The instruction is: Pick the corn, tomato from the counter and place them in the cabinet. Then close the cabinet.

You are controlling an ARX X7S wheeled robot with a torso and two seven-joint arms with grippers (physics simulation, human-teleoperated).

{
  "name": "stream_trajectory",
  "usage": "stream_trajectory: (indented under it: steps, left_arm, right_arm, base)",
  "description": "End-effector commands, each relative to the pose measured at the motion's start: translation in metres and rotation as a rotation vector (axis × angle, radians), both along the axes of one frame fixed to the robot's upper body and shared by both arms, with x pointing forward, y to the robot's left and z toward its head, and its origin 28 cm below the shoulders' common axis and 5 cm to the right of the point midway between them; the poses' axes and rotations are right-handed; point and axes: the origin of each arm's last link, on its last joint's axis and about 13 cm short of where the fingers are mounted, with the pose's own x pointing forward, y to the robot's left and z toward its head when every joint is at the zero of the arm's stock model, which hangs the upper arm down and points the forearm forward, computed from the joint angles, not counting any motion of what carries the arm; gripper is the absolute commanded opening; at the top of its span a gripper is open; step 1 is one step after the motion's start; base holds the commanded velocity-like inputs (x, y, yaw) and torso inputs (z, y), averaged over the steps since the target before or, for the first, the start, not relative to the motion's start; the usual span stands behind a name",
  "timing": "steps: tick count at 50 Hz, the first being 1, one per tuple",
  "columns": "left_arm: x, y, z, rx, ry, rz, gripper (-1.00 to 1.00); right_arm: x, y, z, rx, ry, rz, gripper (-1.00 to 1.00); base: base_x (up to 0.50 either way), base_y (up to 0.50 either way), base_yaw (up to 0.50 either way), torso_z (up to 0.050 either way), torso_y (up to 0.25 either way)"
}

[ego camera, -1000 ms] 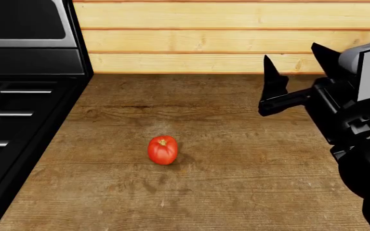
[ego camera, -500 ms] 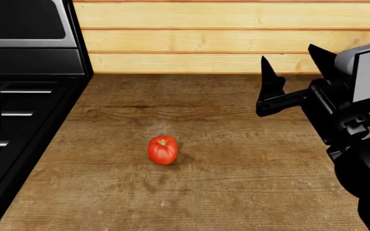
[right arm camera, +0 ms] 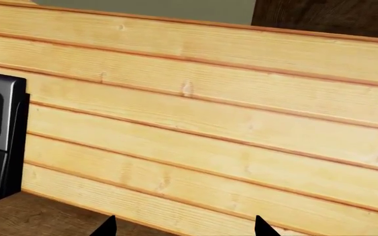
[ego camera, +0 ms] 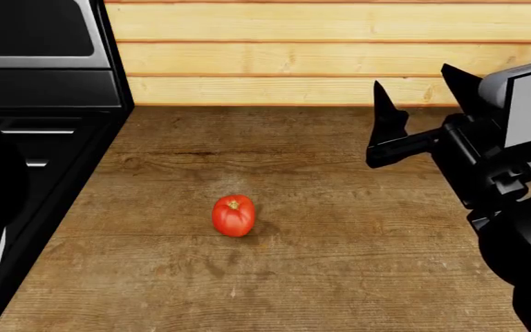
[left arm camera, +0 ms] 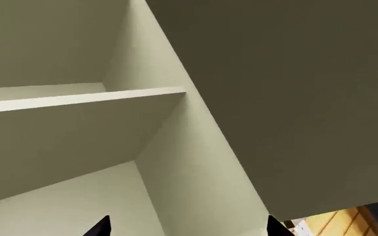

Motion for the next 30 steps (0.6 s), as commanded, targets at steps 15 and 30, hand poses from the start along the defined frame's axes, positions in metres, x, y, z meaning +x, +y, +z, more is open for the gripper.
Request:
stream_trajectory:
  steps: [15, 30]
  left_arm:
    - [-0.004, 0.0, -0.078, 0.326, 0.208, -0.08, 1.0]
    - [0.015, 0.004, -0.118, 0.429, 0.41, 0.002, 1.0]
  right_arm:
    - [0.0, -0.002, 0.001, -0.005, 0.003, -0.008, 1.0]
    - [-0.001, -0.004, 0.002, -0.002, -0.002, -0.014, 1.0]
  base:
    - [0.0, 0.0, 0.0, 0.0, 0.0]
    - [0.0, 0.0, 0.0, 0.0, 0.0]
